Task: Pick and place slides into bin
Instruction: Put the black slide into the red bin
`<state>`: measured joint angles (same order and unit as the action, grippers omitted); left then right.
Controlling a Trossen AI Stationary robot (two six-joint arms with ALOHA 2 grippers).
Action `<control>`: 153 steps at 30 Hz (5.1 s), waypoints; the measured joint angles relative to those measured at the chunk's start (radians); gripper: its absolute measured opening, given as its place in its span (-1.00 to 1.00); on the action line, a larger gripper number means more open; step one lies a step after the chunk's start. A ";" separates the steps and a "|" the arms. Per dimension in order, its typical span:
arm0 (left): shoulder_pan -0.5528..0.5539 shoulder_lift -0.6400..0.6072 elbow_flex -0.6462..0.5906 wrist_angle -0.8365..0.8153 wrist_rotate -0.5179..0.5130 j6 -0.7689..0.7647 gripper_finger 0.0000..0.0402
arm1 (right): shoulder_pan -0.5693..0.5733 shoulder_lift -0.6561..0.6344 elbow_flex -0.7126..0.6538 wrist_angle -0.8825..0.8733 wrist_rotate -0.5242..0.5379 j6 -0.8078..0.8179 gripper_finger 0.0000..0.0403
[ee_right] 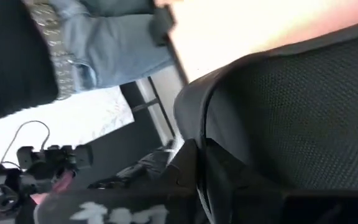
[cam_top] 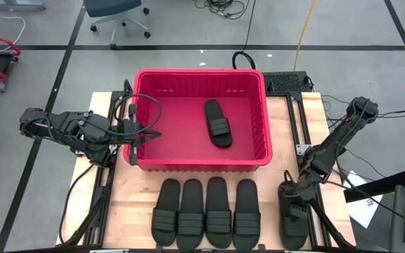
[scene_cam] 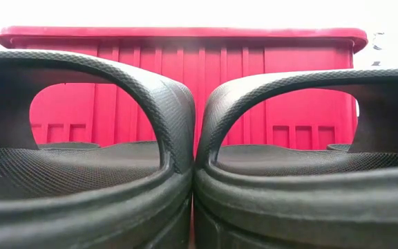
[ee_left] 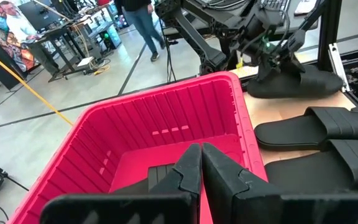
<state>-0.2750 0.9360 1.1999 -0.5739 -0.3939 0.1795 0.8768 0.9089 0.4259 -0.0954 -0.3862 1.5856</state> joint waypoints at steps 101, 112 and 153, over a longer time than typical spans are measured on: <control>0.083 0.000 0.000 0.001 -0.003 -0.025 -0.90 | -1.504 0.625 1.050 -1.025 -0.012 -2.119 -1.00; 0.118 0.000 0.000 0.000 0.000 -0.027 -0.90 | -1.503 0.626 0.947 -1.019 0.047 -2.255 -1.00; 0.137 0.000 0.000 -0.004 0.002 -0.027 -0.90 | -1.504 0.626 0.749 -0.640 0.085 -2.290 -0.94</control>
<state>-0.1379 0.9356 1.2003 -0.5777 -0.3920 0.1528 -0.6273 1.5352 1.1751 -0.7356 -0.3011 -0.7044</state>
